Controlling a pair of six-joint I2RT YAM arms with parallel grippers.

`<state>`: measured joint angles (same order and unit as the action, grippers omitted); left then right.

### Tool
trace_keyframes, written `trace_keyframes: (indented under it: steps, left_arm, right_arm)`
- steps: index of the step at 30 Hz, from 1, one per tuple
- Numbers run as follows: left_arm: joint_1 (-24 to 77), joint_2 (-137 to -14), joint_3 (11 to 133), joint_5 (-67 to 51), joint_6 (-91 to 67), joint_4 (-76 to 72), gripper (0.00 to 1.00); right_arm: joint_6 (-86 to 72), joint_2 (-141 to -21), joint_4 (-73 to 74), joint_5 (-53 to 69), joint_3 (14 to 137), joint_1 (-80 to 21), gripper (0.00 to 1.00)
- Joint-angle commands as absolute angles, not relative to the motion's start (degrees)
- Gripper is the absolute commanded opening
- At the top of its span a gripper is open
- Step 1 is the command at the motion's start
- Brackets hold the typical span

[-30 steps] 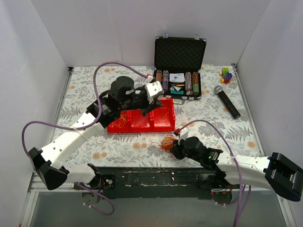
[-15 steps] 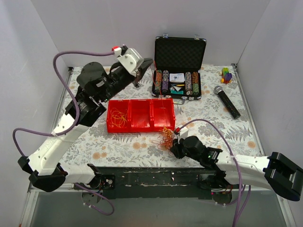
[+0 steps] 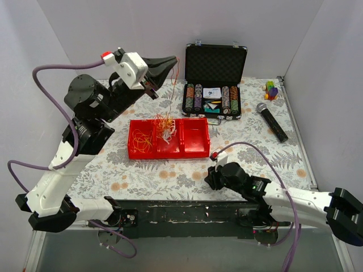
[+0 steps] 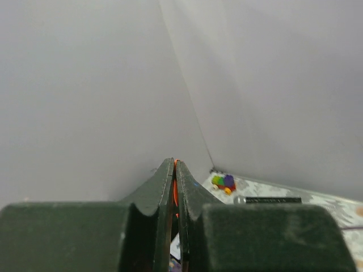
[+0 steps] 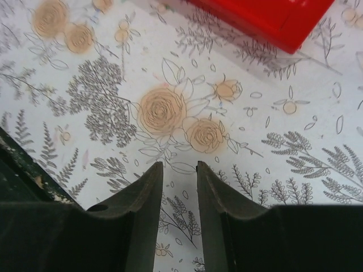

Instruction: Untangle the cables

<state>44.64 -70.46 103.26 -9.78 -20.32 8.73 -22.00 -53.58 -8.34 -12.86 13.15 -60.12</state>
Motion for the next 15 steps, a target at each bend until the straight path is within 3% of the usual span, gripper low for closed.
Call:
trace_keyframes:
  steps: [1, 7, 15]
  left_arm:
    - [44.65, -69.08, 100.46, -16.25, -23.73, 13.79, 0.03]
    - [44.65, -70.57, 104.23, -17.23, -23.21, 13.80, 0.03]
    - [44.65, -71.72, 108.63, -18.01, -22.58, 11.69, 0.02]
  right_arm:
    - [-20.22, -46.77, -6.42, -14.94, 19.76, -60.29, 0.41]
    - [-15.04, -43.50, -3.87, -16.26, 28.29, -60.29, 0.52]
    - [-13.36, -44.56, -3.34, -16.17, 31.64, -60.29, 0.56]
